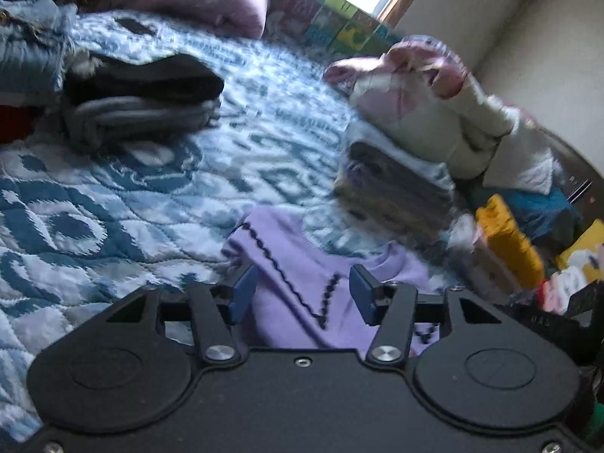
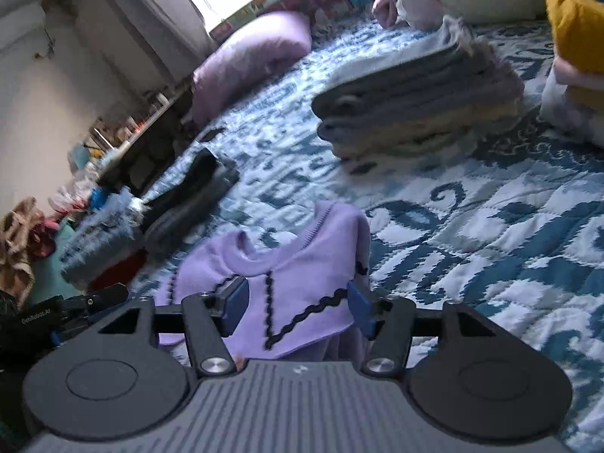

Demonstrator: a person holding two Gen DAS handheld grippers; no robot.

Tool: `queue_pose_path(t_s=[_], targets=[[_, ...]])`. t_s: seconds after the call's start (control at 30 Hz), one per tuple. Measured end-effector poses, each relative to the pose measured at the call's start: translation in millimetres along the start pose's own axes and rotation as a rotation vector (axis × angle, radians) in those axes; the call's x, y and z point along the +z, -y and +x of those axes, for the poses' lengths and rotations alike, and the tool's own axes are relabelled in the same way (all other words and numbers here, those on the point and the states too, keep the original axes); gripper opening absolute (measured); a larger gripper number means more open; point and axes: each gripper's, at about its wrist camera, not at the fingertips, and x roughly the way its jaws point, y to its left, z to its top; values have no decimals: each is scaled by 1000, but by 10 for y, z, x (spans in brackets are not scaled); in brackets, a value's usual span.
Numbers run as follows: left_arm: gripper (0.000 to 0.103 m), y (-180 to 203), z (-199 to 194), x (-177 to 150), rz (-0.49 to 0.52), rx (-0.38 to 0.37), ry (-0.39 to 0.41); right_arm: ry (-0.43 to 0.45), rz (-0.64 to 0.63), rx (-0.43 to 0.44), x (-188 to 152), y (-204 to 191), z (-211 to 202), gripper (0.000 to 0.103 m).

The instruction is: Fold clothes

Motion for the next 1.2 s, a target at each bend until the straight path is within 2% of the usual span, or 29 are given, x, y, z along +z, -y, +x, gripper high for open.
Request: queue_pose_path(t_s=[0.1,0.17,0.23,0.27,0.3,0.37,0.5,0.63,0.8,1.03,1.13,1.2], targets=[[55,-58,219,62,-6,-9,-30,-2,0,-24,31,38,204,60],[54,-77,356,99,-5,-15,-50,-6,6,-7,58,71,325,57],[32,-72,463,110,9,-21,-71,-13,-24,-3,67,56,415,44],[22,-48,483,111,29,-20,-75,-16,-39,0,70,47,450,28],[14,-17,474,101,53,-26,-72,-13,-49,11,72,32,434,21],[10,30,431,82,85,-44,-64,-8,-71,34,75,1,401,19],[9,136,180,54,115,-86,-33,15,-101,82,76,-100,228,17],[9,253,-261,-73,202,-139,48,64,-144,150,36,-281,-154,16],[9,286,-726,-370,301,-180,101,96,-289,201,-188,-487,-625,16],[9,298,-1204,-842,419,-180,88,-19,-393,251,-557,-608,-1064,16],[11,270,-1365,-1027,456,-176,50,-81,-419,266,-694,-659,-1212,22],[21,253,-1449,-1134,482,-170,29,-124,-446,270,-800,-697,-1305,36]])
